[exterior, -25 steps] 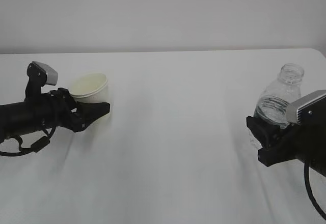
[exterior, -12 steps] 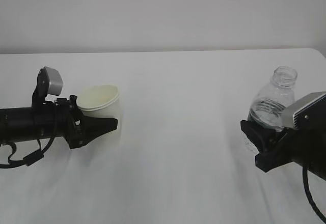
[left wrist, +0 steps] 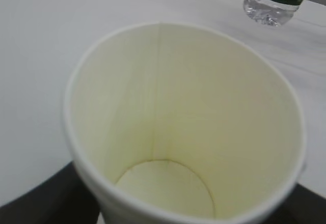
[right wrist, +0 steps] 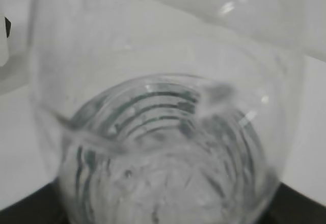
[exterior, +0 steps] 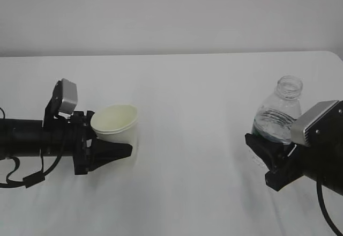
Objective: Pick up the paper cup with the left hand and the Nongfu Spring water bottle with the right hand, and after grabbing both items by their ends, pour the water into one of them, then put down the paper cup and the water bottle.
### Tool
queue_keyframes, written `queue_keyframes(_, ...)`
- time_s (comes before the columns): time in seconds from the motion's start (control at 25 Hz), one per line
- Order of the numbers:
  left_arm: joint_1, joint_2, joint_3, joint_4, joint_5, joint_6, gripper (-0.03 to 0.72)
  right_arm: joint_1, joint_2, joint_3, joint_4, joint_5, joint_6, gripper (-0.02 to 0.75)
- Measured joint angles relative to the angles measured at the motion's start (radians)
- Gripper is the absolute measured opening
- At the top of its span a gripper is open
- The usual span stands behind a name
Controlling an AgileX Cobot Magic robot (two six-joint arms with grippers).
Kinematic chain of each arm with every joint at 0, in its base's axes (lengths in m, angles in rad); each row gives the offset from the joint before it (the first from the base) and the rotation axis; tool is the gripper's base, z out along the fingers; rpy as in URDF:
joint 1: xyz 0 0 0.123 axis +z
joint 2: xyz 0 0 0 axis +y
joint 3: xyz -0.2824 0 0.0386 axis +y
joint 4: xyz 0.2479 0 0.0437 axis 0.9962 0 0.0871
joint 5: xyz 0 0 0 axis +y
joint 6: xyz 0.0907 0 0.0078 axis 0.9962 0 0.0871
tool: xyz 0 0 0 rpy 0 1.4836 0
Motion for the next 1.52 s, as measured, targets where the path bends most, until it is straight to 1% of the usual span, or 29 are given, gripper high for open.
queue_keyframes(0.4,-0.199,0.0,0.0,0.007,-0.002,0.0,0.511,0.0,0.0,0.0,-0.05,0.0,-0.03,0.446)
queue_keyframes(0.52,-0.242,0.0,0.0,-0.007,-0.002,0.0,0.51,0.0,0.0,0.0,-0.068,0.0,-0.03,0.446)
queue_keyframes(0.68,-0.28,0.0,0.0,-0.023,-0.002,0.0,0.509,0.0,0.0,-0.008,-0.093,0.0,-0.032,0.446)
queue_keyframes(0.84,-0.287,0.0,0.0,-0.05,-0.002,0.0,0.509,0.0,0.0,-0.033,-0.106,0.005,-0.032,0.446)
queue_keyframes(1.08,-0.287,0.0,0.0,-0.084,-0.002,0.039,0.509,0.013,0.0,-0.098,-0.14,0.094,-0.022,0.446)
queue_keyframes(1.24,-0.287,0.0,0.0,-0.092,-0.002,0.044,0.509,0.035,0.0,-0.144,-0.146,0.117,-0.022,0.446)
queue_keyframes(1.44,-0.287,0.0,0.0,-0.092,-0.002,0.043,0.504,0.081,0.0,-0.218,-0.148,0.216,-0.022,0.446)
queue_keyframes(1.52,-0.287,0.0,0.0,-0.092,-0.002,0.043,0.504,0.096,0.0,-0.235,-0.153,0.23,-0.022,0.446)
